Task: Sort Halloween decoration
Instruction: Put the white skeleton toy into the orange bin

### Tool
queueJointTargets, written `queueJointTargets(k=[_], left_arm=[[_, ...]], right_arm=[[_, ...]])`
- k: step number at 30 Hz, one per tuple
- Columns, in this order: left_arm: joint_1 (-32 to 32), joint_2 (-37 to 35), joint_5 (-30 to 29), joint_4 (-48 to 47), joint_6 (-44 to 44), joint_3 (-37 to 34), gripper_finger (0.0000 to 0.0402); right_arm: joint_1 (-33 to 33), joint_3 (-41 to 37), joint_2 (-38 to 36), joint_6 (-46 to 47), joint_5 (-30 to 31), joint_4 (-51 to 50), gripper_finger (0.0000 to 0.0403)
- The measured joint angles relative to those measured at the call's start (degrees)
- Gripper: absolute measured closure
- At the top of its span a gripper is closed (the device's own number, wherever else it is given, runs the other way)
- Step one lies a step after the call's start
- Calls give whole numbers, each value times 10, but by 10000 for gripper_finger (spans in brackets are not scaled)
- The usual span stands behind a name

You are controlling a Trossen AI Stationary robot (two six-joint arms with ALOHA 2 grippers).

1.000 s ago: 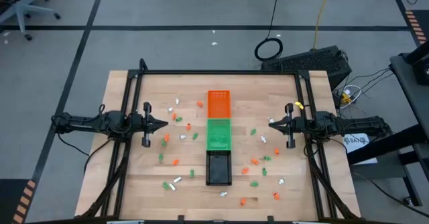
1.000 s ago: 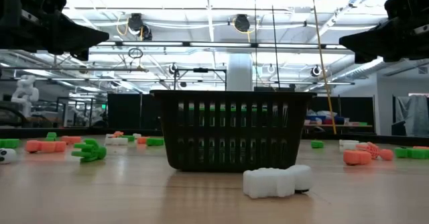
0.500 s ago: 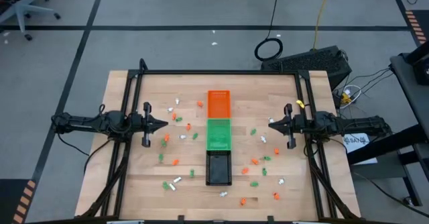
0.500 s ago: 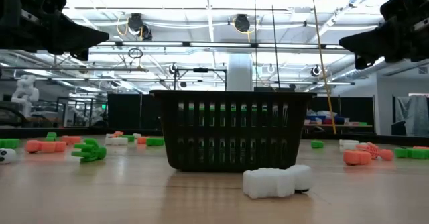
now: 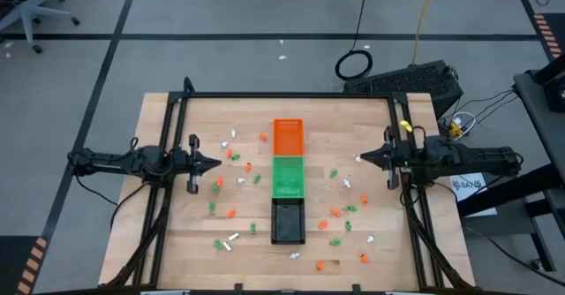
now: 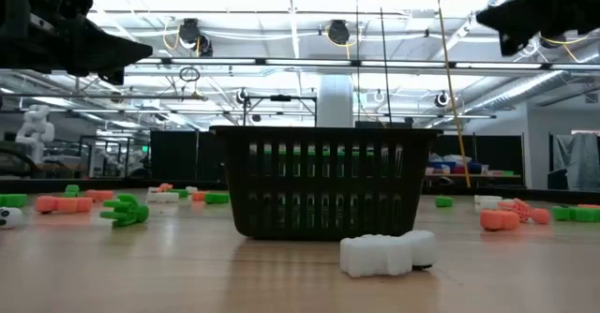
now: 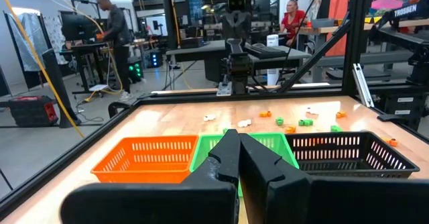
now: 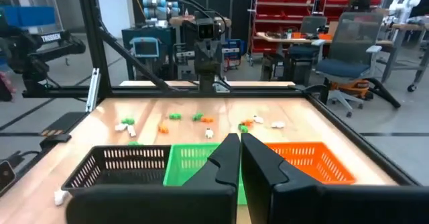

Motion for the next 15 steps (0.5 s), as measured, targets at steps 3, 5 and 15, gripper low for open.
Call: queueJointTargets(k=[3,5,15], left_arm=[[0,0,0,0,0,0,394],[0,0,0,1,0,0,394],[0,0,0,2,0,0,394]], right_arm=[[0,54,23,2,0,-36,403],[0,92,42,7,1,-57,403],[0,274,150,17,1,-180,403]])
